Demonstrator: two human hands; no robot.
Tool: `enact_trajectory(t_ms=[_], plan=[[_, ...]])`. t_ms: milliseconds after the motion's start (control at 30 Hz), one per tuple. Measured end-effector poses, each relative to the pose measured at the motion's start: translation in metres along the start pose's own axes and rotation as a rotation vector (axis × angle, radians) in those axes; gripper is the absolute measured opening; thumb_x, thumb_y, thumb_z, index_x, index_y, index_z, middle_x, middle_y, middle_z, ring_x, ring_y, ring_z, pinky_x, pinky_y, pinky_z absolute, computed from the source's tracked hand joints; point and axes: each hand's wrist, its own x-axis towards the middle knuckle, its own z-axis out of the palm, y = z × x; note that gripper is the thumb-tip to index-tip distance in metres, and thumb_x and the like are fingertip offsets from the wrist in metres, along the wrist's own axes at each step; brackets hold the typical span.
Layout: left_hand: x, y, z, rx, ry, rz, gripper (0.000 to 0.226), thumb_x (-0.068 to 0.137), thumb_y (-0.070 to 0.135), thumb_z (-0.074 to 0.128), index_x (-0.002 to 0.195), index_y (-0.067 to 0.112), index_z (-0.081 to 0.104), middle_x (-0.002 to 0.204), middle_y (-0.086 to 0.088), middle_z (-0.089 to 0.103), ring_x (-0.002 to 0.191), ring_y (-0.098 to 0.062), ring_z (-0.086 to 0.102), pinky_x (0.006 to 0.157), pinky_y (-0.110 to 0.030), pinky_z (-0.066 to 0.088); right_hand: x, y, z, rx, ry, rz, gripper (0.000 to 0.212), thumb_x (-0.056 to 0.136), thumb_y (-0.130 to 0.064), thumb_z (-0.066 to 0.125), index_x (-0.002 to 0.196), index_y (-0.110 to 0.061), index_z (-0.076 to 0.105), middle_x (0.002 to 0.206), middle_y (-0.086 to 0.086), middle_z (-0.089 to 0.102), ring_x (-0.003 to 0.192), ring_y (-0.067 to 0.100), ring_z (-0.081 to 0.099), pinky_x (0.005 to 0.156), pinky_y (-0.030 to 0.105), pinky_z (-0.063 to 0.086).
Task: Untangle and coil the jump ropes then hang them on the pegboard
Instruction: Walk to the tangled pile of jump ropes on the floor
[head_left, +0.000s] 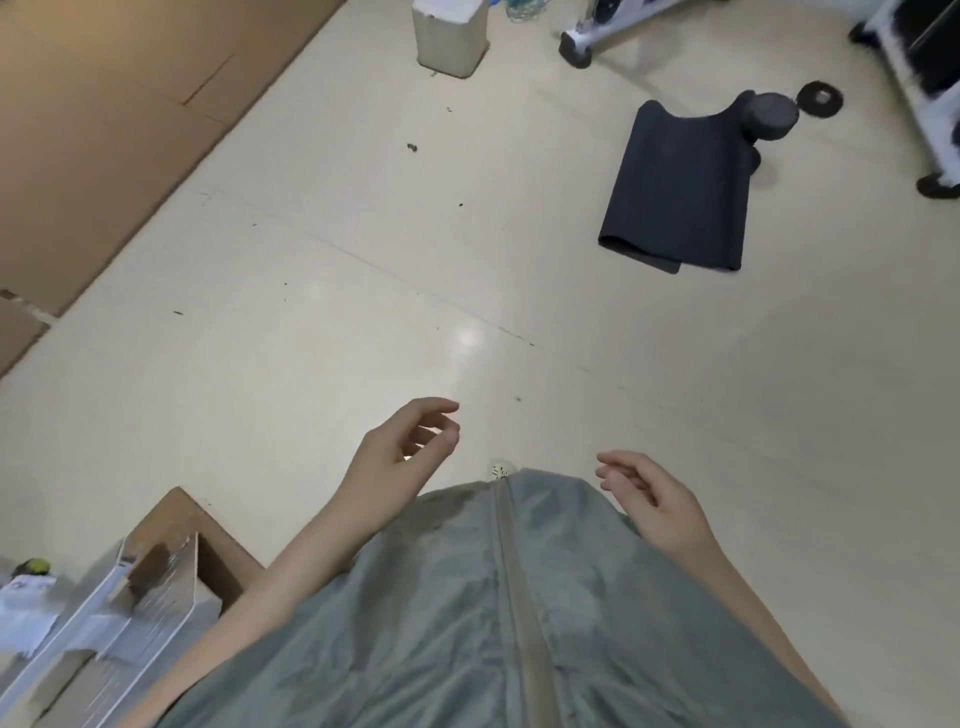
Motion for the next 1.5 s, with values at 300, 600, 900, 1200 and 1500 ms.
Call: enact_trajectory(t_ms=[300, 600, 900, 1200, 1500], plan=[[0.197, 0.051, -0.113, -0.120, 0.213, -0.122, 0.022, 0.097, 0.020, 0.058, 0.109, 0.036, 0.065, 0.097, 0.004, 0.070, 0.091, -0.022, 0.067, 0.085, -0.044, 0.052, 0.272, -0.221, 0.029, -0.105, -0.233, -0.208, 0.022, 0.098, -0.020, 0.055, 0.113, -0.033, 0.064, 0.105, -0.009, 0.068, 0.101, 0.005, 0.062, 0.088, 0.017, 0.045], [0.458, 0.122, -0.247, -0.192, 0.247, -0.139, 0.020, 0.097, 0.016, 0.058, 0.110, 0.028, 0.065, 0.097, 0.000, 0.070, 0.087, -0.017, 0.068, 0.093, -0.046, 0.050, 0.514, -0.404, 0.061, -0.113, -0.255, -0.234, 0.020, 0.099, -0.028, 0.054, 0.116, -0.036, 0.064, 0.108, -0.009, 0.068, 0.106, 0.009, 0.062, 0.091, 0.019, 0.046], [0.743, 0.264, -0.328, -0.085, 0.080, 0.054, 0.021, 0.096, 0.016, 0.056, 0.112, 0.027, 0.065, 0.098, 0.001, 0.071, 0.087, -0.018, 0.070, 0.087, -0.044, 0.050, 0.711, -0.485, 0.023, -0.058, -0.109, -0.095, 0.019, 0.098, -0.033, 0.053, 0.108, -0.045, 0.064, 0.109, -0.016, 0.069, 0.106, 0.011, 0.064, 0.097, 0.036, 0.049], [1.002, 0.382, -0.381, -0.061, 0.037, 0.008, 0.019, 0.095, 0.016, 0.057, 0.109, 0.026, 0.066, 0.096, -0.002, 0.071, 0.084, -0.018, 0.069, 0.082, -0.034, 0.049, 0.962, -0.593, -0.028, 0.042, -0.052, -0.014, 0.020, 0.098, -0.033, 0.054, 0.104, -0.048, 0.065, 0.104, -0.016, 0.070, 0.105, 0.010, 0.064, 0.095, 0.035, 0.050], [1.209, 0.437, -0.471, -0.158, 0.158, -0.108, 0.018, 0.098, 0.011, 0.055, 0.108, 0.021, 0.067, 0.094, -0.004, 0.071, 0.084, -0.022, 0.067, 0.076, -0.028, 0.051, 1.223, -0.781, -0.019, -0.040, -0.180, -0.180, 0.019, 0.098, -0.024, 0.055, 0.105, -0.038, 0.066, 0.103, -0.011, 0.070, 0.103, 0.016, 0.063, 0.097, 0.034, 0.048]])
